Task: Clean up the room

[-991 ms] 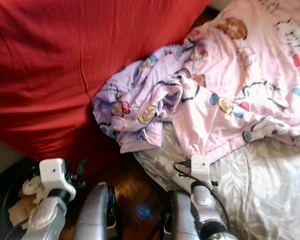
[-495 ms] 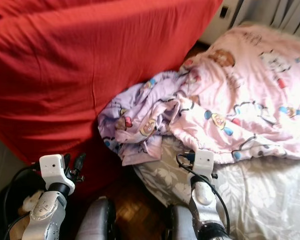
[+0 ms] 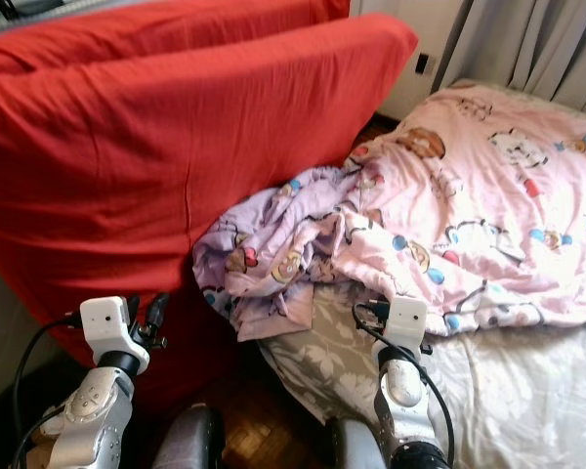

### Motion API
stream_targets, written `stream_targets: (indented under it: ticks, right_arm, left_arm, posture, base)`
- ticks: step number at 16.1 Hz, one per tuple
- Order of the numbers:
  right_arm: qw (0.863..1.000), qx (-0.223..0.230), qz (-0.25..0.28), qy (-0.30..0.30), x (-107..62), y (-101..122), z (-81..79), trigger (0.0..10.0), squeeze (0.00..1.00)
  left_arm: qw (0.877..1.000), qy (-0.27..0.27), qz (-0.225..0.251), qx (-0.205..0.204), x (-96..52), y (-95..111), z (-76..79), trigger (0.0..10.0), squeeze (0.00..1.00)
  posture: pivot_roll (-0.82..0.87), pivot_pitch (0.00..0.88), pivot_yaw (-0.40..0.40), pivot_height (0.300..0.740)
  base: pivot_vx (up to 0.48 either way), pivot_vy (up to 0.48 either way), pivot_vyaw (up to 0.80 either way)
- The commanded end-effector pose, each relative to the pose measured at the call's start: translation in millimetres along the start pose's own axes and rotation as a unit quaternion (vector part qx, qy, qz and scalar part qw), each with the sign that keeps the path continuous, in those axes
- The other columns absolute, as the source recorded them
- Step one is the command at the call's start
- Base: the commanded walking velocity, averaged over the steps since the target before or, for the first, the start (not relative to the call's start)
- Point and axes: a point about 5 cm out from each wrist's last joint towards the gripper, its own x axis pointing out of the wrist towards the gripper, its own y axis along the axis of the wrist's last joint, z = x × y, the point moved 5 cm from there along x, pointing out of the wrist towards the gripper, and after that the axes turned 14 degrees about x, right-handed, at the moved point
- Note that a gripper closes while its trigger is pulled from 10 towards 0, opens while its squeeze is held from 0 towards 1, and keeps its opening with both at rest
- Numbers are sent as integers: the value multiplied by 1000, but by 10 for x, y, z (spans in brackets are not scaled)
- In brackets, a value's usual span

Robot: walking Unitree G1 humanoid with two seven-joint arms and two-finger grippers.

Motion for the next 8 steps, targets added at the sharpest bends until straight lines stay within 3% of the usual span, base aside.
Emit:
stream_targets:
  ticks: [1, 4, 8]
  right_arm:
    - [1000, -2, -9, 0, -2, -36, -11, 10000, 0]
    - [1000, -1, -23, 0, -33, -119, -25, 10000, 0]
    - [998, -15, -64, -6, -128, -336, 93, 10000, 0]
  left_arm:
    - [1000, 3, 3, 1, 10, -1, -26, 10000, 0]
    - [1000, 5, -9, 3, -8, -81, -51, 10000, 0]
    - [998, 11, -55, 2, -35, -359, -90, 10000, 0]
  posture:
    - [93, 49, -18, 671]
    - [93, 47, -11, 706]
    - [89, 38, -13, 740]
  base:
    - [0, 0, 0]
    - [0, 0, 0]
    - [0, 0, 0]
